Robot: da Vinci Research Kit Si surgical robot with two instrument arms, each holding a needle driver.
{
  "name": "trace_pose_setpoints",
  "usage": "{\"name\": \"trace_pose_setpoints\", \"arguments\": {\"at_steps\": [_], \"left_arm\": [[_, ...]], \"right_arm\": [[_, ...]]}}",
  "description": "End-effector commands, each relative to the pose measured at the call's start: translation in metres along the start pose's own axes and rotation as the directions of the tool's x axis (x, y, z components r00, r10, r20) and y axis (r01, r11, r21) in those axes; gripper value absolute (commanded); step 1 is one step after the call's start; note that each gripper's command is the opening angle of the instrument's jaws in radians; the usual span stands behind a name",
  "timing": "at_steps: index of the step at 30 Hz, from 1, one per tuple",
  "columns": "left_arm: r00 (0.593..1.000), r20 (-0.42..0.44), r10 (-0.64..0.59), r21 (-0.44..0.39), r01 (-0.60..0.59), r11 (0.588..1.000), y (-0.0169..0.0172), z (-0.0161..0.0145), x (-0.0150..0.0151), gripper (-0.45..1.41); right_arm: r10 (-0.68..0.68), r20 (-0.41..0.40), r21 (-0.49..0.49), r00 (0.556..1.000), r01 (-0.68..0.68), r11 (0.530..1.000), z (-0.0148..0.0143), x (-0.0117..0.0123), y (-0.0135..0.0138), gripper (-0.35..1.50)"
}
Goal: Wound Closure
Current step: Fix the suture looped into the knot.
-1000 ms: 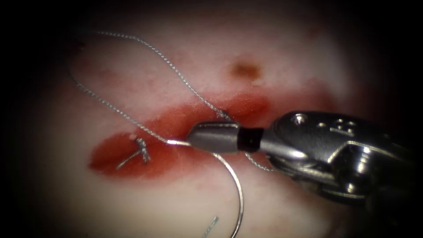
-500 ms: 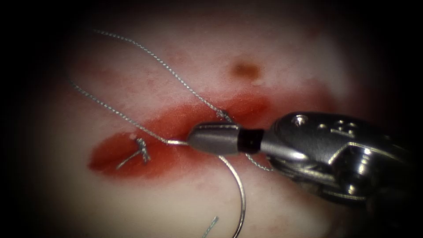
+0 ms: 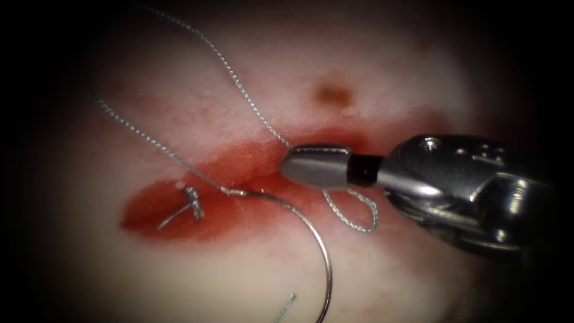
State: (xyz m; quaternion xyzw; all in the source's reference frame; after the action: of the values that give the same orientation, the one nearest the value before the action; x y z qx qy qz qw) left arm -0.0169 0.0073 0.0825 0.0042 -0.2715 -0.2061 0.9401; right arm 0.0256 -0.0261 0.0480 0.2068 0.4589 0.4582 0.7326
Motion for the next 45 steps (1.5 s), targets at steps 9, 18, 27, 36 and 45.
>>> {"name": "trace_pose_setpoints", "arguments": {"at_steps": [9, 18, 27, 36, 45], "left_arm": [[0.976, 0.106, -0.188, 0.169, 0.169, 0.971, -0.0041, 0.0016, -0.0047, -0.45], [0.958, 0.125, -0.258, 0.326, 0.206, 0.923, -0.0067, 0.0021, -0.006, -0.45], [0.959, 0.1, -0.266, 0.452, 0.194, 0.871, -0.0088, 0.0025, -0.0048, -0.45], [0.978, -0.018, -0.21, 0.518, 0.189, 0.834, -0.0102, 0.0034, -0.0016, -0.45], [0.971, -0.042, -0.235, 0.424, 0.23, 0.876, -0.0096, 0.0059, -0.001, -0.45]], "right_arm": [[0.177, -0.041, -0.06, 0.983, -0.179, 0.982, 0.0041, -0.0002, 0.0018, -0.35], [0.256, -0.111, -0.035, 0.96, -0.261, 0.965, 0.0086, -0.0009, 0.0021, -0.35], [0.187, -0.243, 0.023, 0.952, -0.187, 0.982, 0.0114, 0.0027, 0.0014, -0.35], [0.183, -0.277, 0.257, 0.943, -0.111, 0.96, 0.0092, 0.004, 0.0012, -0.35], [0.177, -0.256, 0.455, 0.95, -0.043, 0.889, 0.0081, 0.0043, -0.0003, -0.35]]}}
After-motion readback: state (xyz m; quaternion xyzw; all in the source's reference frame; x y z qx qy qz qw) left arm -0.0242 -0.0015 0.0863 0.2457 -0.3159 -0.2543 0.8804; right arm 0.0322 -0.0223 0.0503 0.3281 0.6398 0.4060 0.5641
